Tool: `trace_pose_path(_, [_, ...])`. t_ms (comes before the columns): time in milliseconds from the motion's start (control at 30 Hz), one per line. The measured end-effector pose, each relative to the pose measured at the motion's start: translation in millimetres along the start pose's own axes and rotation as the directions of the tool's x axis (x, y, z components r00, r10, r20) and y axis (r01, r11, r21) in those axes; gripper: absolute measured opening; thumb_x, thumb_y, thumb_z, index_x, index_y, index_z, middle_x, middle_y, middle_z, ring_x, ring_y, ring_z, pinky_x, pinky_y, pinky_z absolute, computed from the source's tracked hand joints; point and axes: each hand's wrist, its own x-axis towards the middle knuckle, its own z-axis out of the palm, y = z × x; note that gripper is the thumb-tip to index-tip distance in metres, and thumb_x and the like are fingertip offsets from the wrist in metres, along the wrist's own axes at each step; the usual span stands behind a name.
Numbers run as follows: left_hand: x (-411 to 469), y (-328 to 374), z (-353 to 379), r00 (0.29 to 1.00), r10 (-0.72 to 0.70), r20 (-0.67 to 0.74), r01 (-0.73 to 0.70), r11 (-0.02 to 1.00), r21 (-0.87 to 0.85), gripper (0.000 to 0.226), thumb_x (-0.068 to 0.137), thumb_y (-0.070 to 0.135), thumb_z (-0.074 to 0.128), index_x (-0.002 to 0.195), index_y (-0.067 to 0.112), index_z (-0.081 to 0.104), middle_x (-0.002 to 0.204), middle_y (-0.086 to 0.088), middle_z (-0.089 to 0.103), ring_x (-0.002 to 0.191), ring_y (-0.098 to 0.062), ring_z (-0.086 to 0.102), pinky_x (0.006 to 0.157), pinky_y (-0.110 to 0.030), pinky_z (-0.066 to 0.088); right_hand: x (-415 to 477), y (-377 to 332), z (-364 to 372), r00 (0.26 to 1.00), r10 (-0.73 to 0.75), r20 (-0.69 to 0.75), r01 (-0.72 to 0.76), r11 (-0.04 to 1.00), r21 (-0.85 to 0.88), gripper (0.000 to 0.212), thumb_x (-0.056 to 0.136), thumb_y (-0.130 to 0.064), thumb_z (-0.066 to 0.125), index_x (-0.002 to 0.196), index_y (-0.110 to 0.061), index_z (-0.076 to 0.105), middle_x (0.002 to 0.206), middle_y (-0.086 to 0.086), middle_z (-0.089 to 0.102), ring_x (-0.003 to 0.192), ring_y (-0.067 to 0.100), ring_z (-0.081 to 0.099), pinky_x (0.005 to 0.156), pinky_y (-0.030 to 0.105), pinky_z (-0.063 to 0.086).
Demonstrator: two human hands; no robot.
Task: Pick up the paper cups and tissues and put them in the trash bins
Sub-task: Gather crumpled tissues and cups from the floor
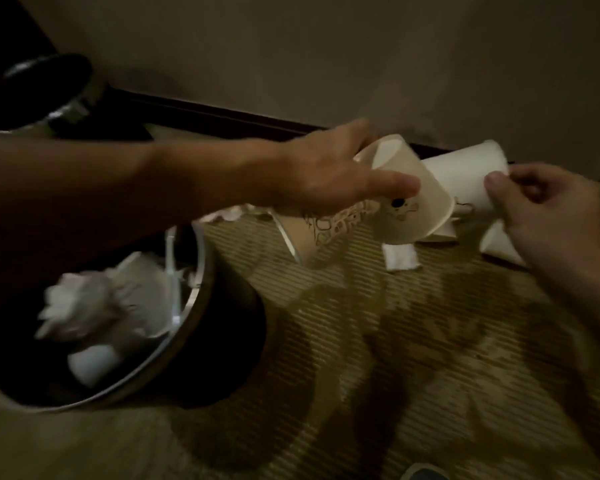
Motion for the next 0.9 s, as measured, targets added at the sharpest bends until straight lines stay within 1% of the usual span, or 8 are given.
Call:
trace_pose_path(67, [-32.3,-4.9,-34.6,0.999,0.036,-0.039,-0.035,0.999,0.04,0.049,0.079,0.063,0.066,0.113,0.031,0.051,0.098,0.014,0.064,0.078,0.0,0.067,0.054,-0.019,0.057,-14.7,-28.9,17.2,0.995,-0.08,0.055,0.076,0.994,0.074,0.007,0.092,-0.034,0.063,0.095,-0.04,0.064,0.083,-0.018,0.065,0.07,-0.011,0.06,0.055,0.009,0.045])
trace_pose_path(167, [-87.0,-24.7,-72.7,0.995,0.063,-0.082,-0.062,0.998,0.007,0.048,0.072,0.063,0.069,0.108,0.034,0.056,0.093,0.023,0.069,0.083,0.007,0.066,0.059,-0.009,0.049,-38.5,-68.2,50.4,0.963,-0.179,0.201,0.137,0.969,0.208,0.019,0.091,-0.03,0.065,0.093,-0.048,0.059,0.08,-0.027,0.069,0.077,-0.012,0.065,0.052,0.006,0.047])
trace_pose_path(300, [-150.6,-76.9,-99.0,0.992,-0.003,-0.128,-0.006,0.997,-0.073,0.055,0.067,0.066,0.072,0.112,0.037,0.057,0.101,0.019,0.071,0.091,-0.002,0.07,0.066,-0.018,0.056,-62.1,-108.9,94.6,0.875,-0.351,0.335,0.271,0.926,0.262,0.023,0.09,-0.025,0.066,0.107,-0.039,0.062,0.079,-0.018,0.072,0.082,-0.005,0.067,0.062,0.009,0.052])
trace_pose_path(400, [-180.8,-116.0,-100.5,0.989,-0.043,-0.14,0.016,0.983,-0.183,0.047,0.07,0.063,0.069,0.111,0.041,0.059,0.107,0.014,0.07,0.097,-0.007,0.069,0.069,-0.019,0.056,-78.8,-133.7,121.4,0.81,-0.415,0.414,0.375,0.91,0.179,0.031,0.091,-0.028,0.065,0.121,-0.03,0.062,0.084,-0.01,0.069,0.081,0.003,0.067,0.064,0.02,0.057])
trace_pose_path(533, [-193.3,-153.4,-85.2,0.995,-0.049,-0.083,0.022,0.955,-0.296,0.045,0.076,0.06,0.068,0.115,0.041,0.06,0.112,0.008,0.07,0.102,-0.014,0.069,0.075,-0.031,0.059,-97.5,-145.0,147.9,0.739,-0.484,0.467,0.5,0.86,0.1,0.031,0.09,-0.033,0.064,0.121,-0.029,0.063,0.08,-0.012,0.064,0.065,0.003,0.058,0.058,0.026,0.046])
trace_pose_path(633, [-188.2,-173.5,-72.8,0.999,-0.035,-0.026,0.026,0.955,-0.295,0.05,0.074,0.062,0.069,0.118,0.041,0.06,0.112,0.009,0.07,0.102,-0.013,0.069,0.078,-0.031,0.059,-108.7,-141.9,164.0,0.677,-0.485,0.553,0.587,0.81,-0.008,0.031,0.09,-0.034,0.063,0.12,-0.03,0.063,0.074,-0.016,0.062,0.063,-0.003,0.056,0.054,0.018,0.038])
trace_pose_path(800, [-181.9,-199.6,-56.2,0.997,-0.064,0.049,0.071,0.986,-0.15,0.048,0.075,0.062,0.072,0.117,0.044,0.059,0.103,0.015,0.07,0.094,-0.004,0.067,0.078,-0.028,0.057,-124.1,-128.0,185.0,0.594,-0.366,0.716,0.653,0.739,-0.164,0.028,0.091,-0.036,0.063,0.118,-0.039,0.057,0.076,-0.017,0.064,0.071,-0.011,0.055,0.053,0.012,0.031])
trace_pose_path(900, [-185.8,-207.2,-53.2,0.998,-0.067,0.011,0.067,0.998,0.008,0.06,0.07,0.072,0.064,0.124,0.046,0.057,0.1,0.019,0.067,0.092,0.004,0.062,0.073,-0.015,0.052,-131.4,-123.4,193.1,0.549,-0.322,0.771,0.673,0.718,-0.178,0.024,0.092,-0.038,0.061,0.113,-0.042,0.053,0.076,-0.015,0.064,0.07,-0.008,0.055,0.052,0.014,0.031])
